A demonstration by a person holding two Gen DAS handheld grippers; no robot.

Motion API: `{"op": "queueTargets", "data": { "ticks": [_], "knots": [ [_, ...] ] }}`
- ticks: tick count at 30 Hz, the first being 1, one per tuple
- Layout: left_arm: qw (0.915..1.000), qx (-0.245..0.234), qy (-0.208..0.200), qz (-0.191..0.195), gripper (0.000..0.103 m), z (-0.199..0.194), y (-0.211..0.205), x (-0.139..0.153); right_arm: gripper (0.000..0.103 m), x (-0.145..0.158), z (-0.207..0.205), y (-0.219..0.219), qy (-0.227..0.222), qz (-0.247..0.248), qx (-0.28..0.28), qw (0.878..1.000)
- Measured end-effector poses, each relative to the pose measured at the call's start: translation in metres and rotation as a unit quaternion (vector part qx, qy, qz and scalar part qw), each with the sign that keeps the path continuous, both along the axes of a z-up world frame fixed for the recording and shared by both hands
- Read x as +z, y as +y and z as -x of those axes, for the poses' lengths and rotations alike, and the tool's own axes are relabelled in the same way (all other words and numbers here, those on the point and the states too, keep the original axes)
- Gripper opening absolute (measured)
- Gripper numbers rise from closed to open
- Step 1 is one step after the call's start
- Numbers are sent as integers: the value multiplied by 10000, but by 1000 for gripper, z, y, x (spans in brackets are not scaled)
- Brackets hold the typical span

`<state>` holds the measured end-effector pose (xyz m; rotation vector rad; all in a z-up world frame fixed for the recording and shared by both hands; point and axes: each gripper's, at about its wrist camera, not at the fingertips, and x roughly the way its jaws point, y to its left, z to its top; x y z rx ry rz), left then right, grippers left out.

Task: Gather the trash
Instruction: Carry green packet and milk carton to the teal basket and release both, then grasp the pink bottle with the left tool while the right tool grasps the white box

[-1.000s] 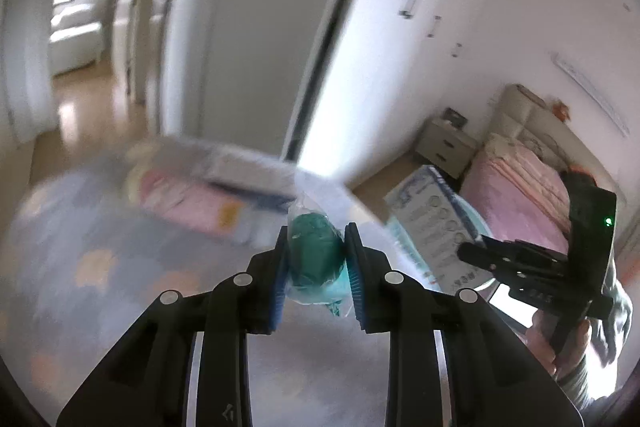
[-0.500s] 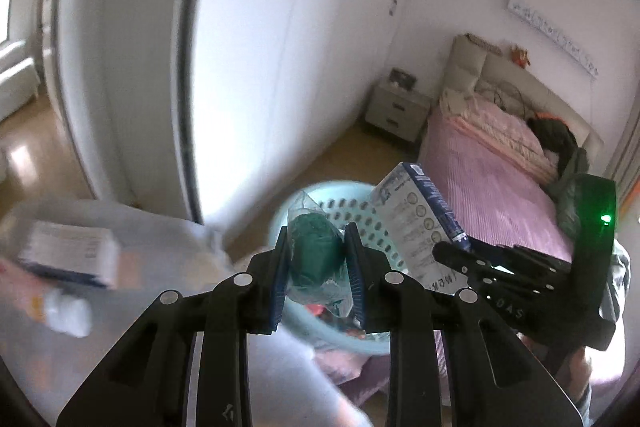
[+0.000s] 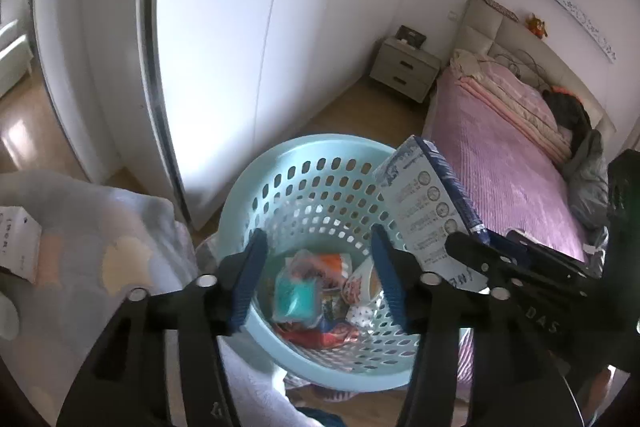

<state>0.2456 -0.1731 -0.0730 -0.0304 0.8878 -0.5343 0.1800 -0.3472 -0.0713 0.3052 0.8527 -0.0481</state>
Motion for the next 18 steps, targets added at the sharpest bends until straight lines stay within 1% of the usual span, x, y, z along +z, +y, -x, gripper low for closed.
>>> {"op": "queueTargets", "data": {
  "ticks": [2, 3, 4, 5, 7, 11, 13, 16, 18],
  "knots": [
    [10000, 26, -43, 41, 60, 2, 7, 3, 35, 0, -1, 3, -66, 13, 22, 10000],
    [10000, 29, -72, 42, 60, 3, 8, 5, 39, 1, -1, 5, -100, 12, 40, 9999],
    [9999, 48, -106, 39, 61, 4, 10, 7, 47, 2, -2, 4, -120, 5, 28, 9999],
    [9999, 57, -133, 41, 62, 5, 11, 10, 50, 2, -1, 5, -148, 1, 6, 9999],
    [9997, 123, -184, 86, 68, 10, 19, 14, 50, 3, 1, 5, -196, -47, 18, 9998],
    [9990, 290, -279, 168, 69, 21, 38, 23, 51, 5, 4, 9, -211, -65, 96, 9997],
    [9983, 454, -332, 179, 70, 27, 50, 28, 51, 7, 7, 14, -236, -63, 153, 9996],
    [9961, 751, -404, 218, 75, 35, 71, 34, 51, 12, 12, 25, -296, -61, 245, 9992],
    [9941, 956, -424, 272, 75, 39, 86, 39, 51, 17, 15, 32, -349, -56, 319, 9989]
  ]
}}
